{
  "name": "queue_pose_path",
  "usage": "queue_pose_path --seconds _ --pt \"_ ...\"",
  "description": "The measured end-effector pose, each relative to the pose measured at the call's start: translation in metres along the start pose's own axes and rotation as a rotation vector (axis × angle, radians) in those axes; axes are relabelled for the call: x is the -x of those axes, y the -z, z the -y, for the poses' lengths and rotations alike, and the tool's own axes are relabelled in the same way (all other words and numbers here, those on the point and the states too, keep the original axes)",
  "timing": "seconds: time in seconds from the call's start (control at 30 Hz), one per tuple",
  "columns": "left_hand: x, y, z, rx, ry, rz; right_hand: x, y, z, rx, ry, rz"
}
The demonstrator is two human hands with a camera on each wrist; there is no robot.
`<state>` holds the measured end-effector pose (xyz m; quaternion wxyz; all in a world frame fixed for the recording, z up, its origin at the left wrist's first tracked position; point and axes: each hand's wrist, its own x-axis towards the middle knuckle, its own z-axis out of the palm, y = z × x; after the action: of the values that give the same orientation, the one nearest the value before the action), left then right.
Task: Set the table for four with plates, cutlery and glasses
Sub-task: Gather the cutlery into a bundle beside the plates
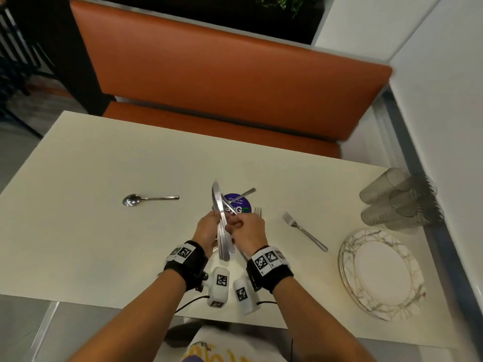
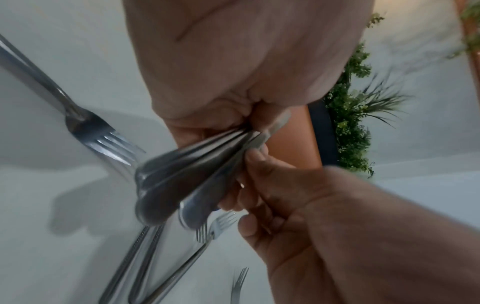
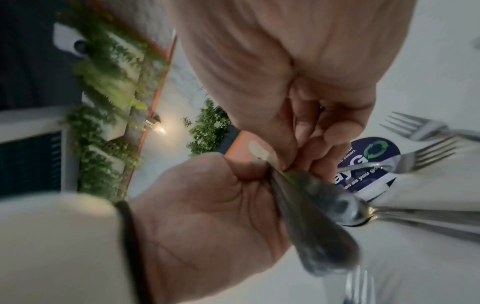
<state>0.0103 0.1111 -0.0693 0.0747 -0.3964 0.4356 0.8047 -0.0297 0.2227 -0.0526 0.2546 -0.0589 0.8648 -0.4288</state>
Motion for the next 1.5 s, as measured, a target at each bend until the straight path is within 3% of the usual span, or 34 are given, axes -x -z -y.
queue_pose_path --seconds 0.2,0.37,0.47,0.8,1.2,1.5 --pt "0.002 0.019 -0.003 -0.188 -0.003 0.021 0.011 -0.008 0.009 0.122 0.06 0.015" --pt "0.009 0.027 -0.007 -0.243 -0.002 0.092 -0.001 0.016 0.024 0.159 0.109 -0.161" --pt "0.008 0.032 -0.005 -0.233 0.042 0.171 -0.015 0.025 0.03 0.1 0.12 -0.187" --pt "0.014 0.036 -0.007 -0.242 0.118 0.275 -0.033 0.021 0.024 0.227 0.204 -0.1" --pt "0.013 0.034 -0.01 -0.284 0.159 0.276 -0.034 0.037 0.028 0.025 0.103 0.101" --pt "0.002 0.036 -0.01 -0.288 0.127 0.307 -0.043 0.042 0.036 -0.022 0.109 0.093"
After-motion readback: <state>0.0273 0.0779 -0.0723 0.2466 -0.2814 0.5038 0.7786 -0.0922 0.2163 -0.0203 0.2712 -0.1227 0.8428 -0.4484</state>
